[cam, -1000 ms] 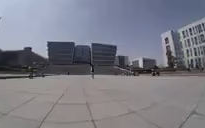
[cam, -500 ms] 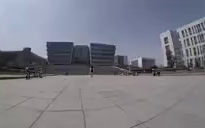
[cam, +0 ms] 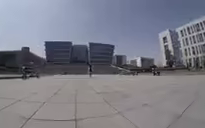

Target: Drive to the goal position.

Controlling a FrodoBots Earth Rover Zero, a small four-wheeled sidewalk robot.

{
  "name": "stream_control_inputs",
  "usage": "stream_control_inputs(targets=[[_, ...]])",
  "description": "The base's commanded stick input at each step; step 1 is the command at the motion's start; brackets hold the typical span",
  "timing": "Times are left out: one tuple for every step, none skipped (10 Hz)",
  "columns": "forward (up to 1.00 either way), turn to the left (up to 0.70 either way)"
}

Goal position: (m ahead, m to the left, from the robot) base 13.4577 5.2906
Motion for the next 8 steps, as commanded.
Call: stream_control_inputs(targets=[[0.7, 0.1], [0.7, 0.14], [0.7, 0.14], [0.7, 0.14], [0.7, 0.14], [0.7, 0.14], [0.7, 0.14], [0.7, 0.0]])
